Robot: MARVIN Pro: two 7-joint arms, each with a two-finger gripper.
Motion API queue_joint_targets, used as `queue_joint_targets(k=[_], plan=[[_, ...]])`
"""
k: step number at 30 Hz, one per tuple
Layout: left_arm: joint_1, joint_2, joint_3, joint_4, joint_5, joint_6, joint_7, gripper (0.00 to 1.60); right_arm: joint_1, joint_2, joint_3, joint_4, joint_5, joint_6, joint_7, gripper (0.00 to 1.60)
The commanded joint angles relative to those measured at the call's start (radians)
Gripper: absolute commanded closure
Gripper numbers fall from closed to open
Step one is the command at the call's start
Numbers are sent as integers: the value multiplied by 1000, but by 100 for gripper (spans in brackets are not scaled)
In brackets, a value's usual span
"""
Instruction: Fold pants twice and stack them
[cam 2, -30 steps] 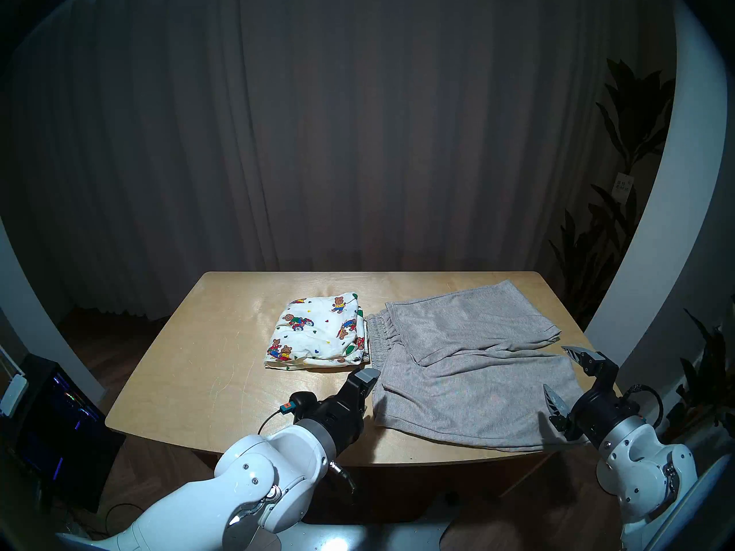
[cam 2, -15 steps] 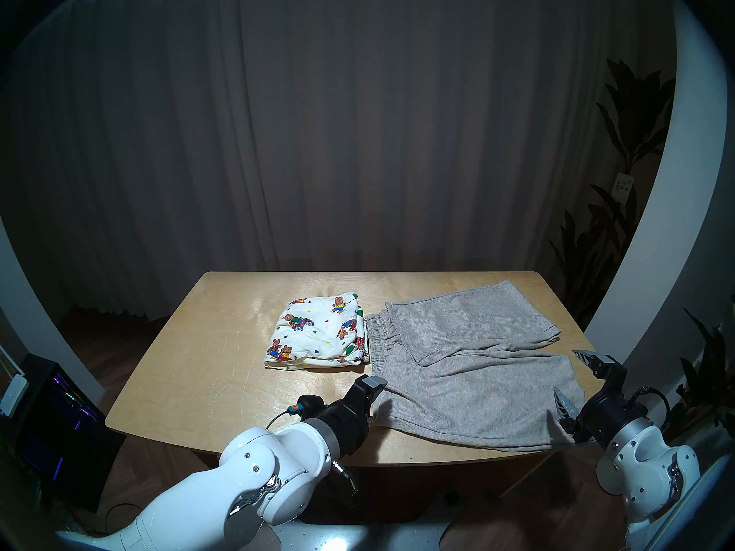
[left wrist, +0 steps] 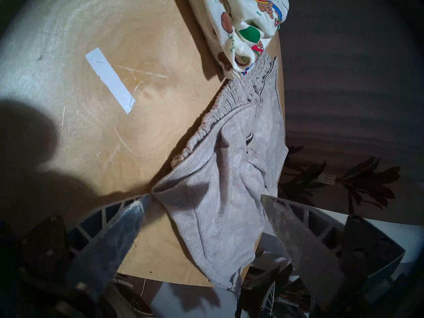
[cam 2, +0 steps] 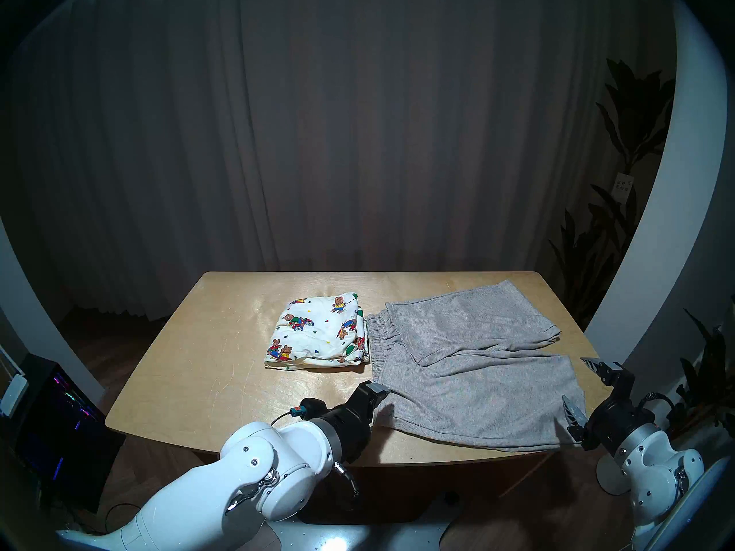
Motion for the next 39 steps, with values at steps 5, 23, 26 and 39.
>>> queue_joint_targets(k=[5, 23, 26, 39], plan=[[-27, -32, 7, 39, -22, 29, -35, 0, -21, -21, 8, -6, -15, 1, 14, 0], [-68, -46, -8, 105, -47, 73, -78, 0, -59, -118, -23, -26, -127, -18, 104, 0], [-76, -42, -13, 108, -55, 88, -76, 0, -73, -140, -27, -39, -137, -28, 117, 0], [-140, -35, -30, 158, -104, 194, -80, 0, -107, -164, -15, 16, -227, -28, 194, 0]])
